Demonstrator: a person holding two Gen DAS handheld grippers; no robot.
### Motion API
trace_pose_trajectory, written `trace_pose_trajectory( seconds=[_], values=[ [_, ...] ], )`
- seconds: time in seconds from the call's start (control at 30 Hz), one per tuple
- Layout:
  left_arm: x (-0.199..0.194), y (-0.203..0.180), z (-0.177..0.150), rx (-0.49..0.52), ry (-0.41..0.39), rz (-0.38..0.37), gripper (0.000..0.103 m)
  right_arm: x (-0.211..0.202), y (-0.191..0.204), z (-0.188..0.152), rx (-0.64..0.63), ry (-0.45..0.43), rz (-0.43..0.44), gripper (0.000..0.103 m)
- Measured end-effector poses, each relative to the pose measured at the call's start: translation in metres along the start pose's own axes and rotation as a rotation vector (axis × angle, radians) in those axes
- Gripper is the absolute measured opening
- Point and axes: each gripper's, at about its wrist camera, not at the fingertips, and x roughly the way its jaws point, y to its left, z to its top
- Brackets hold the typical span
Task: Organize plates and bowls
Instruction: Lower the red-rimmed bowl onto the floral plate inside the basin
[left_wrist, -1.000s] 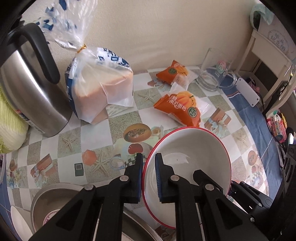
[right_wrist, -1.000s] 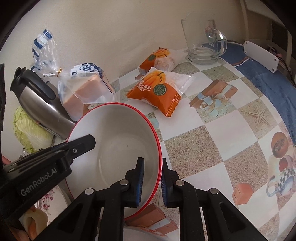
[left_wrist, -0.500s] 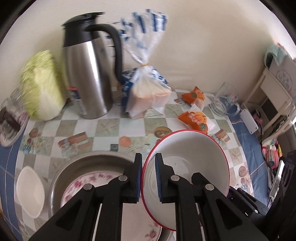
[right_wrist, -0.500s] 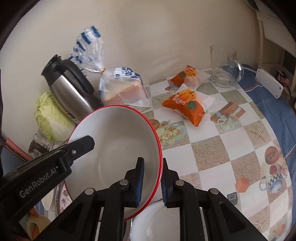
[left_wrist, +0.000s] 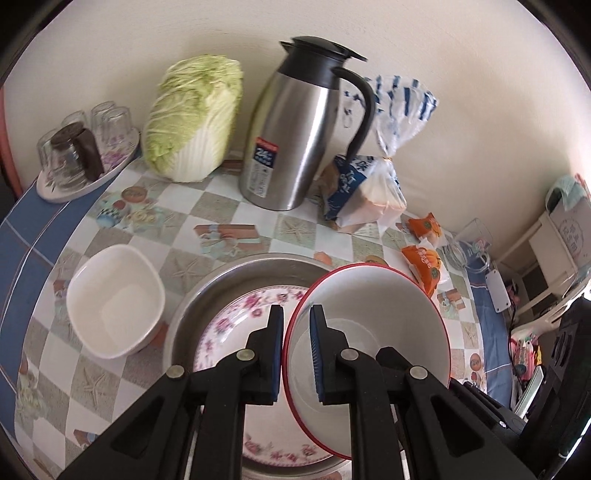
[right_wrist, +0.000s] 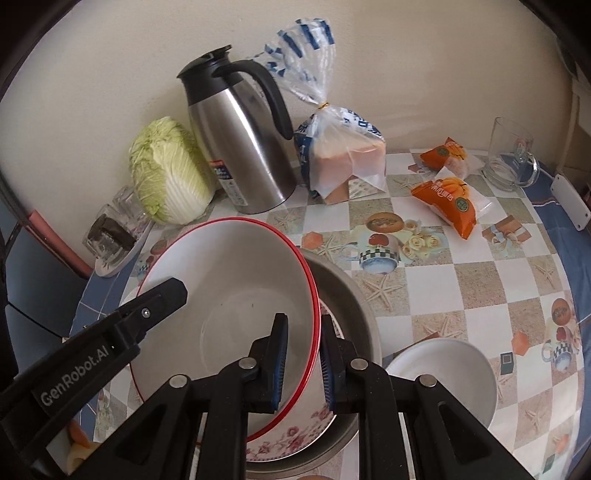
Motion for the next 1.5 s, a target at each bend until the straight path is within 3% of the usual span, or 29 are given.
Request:
trace_pose_trajectory(
  seconds=[0.4,0.7,1.5],
  values=[
    [-0.009,0.038,-0.018,-0.075,0.007,-0.021,0.013,0.005,0.038,-0.023,-0.048,0.048,0.011,0.018],
    [0.013,0.048,-0.019,-0.128,0.049,-0.09,0.013,0.022,0.03,-0.028,-0.017,0.079,0.01,0.018],
    [0.055,0.055,-0.013,-0.17,0.119,-0.13,0.013,0.064,0.013,-0.024,0.025,0.117,-0.038,0.018]
  ],
)
